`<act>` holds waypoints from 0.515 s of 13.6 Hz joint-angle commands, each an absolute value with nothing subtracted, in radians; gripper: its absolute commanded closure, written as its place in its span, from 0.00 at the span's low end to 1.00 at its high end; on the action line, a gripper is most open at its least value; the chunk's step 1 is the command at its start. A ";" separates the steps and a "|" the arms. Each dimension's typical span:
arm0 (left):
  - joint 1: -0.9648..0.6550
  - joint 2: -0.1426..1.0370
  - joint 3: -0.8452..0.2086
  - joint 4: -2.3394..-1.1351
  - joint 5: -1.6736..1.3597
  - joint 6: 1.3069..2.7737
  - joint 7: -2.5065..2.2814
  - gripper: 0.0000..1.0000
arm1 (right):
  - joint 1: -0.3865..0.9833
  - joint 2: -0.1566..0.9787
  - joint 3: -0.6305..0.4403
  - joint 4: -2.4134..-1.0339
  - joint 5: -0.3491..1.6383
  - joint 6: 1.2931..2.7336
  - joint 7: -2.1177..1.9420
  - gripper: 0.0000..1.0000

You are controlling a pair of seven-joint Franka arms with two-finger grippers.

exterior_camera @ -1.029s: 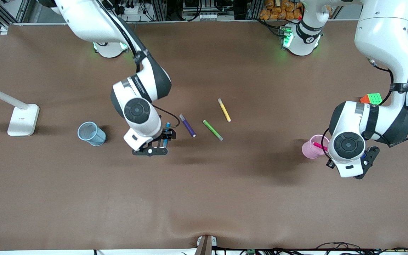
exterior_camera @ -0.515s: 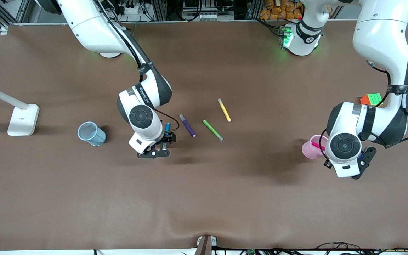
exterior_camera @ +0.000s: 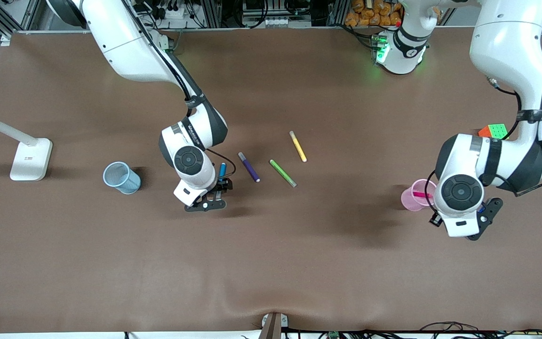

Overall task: Place pink and blue markers in matching cups
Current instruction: 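Grasp the blue marker with the right gripper, then release the pink marker and raise the left gripper back to rest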

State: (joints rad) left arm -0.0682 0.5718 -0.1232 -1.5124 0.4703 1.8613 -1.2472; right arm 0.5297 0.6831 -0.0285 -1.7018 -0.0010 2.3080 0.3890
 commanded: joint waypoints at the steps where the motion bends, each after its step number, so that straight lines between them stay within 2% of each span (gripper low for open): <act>1: -0.058 0.508 -0.127 -1.512 0.393 1.838 -1.139 0.00 | 0.531 0.703 -0.018 -1.716 0.012 2.354 0.414 0.00; 5: -0.058 0.446 -0.129 -1.487 0.332 1.801 -1.028 0.00 | 0.541 0.706 -0.018 -1.721 0.028 2.368 0.471 0.00; 7: -0.058 0.422 -0.133 -1.463 0.316 1.734 -0.985 0.00 | 0.567 0.706 -0.018 -1.721 0.040 2.368 0.532 0.00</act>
State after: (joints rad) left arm -0.0629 0.4503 -0.1252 -1.4843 0.3430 1.7990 -1.0308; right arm 0.5453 0.7112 -0.0200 -1.7139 0.0217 2.3599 0.4768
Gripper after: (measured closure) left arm 0.000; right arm 0.000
